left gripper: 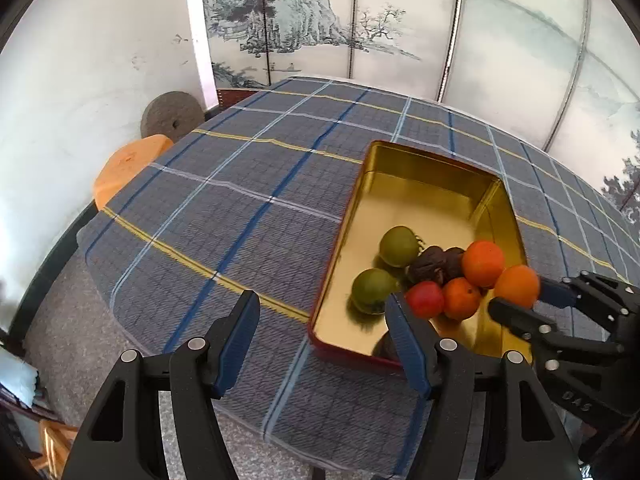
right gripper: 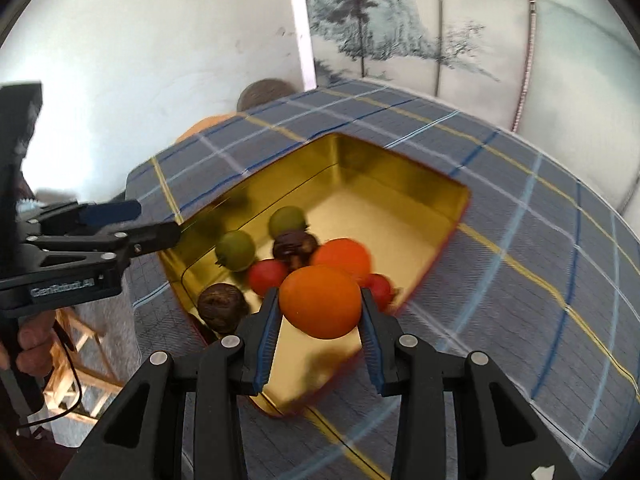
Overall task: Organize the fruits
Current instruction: 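Carry the small mandarin into the tin with the right gripper and release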
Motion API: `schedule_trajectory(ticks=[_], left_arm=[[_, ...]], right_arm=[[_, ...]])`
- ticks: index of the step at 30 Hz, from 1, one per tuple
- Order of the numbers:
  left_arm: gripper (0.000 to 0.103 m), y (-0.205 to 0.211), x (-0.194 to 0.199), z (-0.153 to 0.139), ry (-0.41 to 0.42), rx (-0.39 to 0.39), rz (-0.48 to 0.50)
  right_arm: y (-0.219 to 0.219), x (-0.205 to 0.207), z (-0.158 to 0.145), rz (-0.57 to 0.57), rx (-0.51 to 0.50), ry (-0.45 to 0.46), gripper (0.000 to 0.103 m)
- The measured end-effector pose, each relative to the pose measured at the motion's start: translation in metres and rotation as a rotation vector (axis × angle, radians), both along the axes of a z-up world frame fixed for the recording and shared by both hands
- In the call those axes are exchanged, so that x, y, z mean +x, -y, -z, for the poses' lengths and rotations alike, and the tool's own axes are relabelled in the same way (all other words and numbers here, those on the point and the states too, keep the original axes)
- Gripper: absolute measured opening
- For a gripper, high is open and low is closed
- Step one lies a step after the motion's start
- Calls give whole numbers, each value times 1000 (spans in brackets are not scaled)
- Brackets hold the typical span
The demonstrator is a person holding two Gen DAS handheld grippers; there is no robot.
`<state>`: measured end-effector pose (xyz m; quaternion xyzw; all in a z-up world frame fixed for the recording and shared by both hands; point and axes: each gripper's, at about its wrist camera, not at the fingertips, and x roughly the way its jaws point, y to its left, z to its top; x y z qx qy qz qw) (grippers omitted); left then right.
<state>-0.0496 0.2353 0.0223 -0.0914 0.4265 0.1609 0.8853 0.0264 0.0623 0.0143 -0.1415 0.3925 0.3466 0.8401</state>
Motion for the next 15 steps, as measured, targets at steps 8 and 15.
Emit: schedule_trajectory(ticks=[8, 15], left_arm=[[66, -3, -2, 4, -14, -4, 10], [66, -2, -3, 7, -23, 0, 17]], right_arm=[[-17, 6, 15, 22, -48, -9, 35], [-20, 14, 19, 53, -61, -10, 36]])
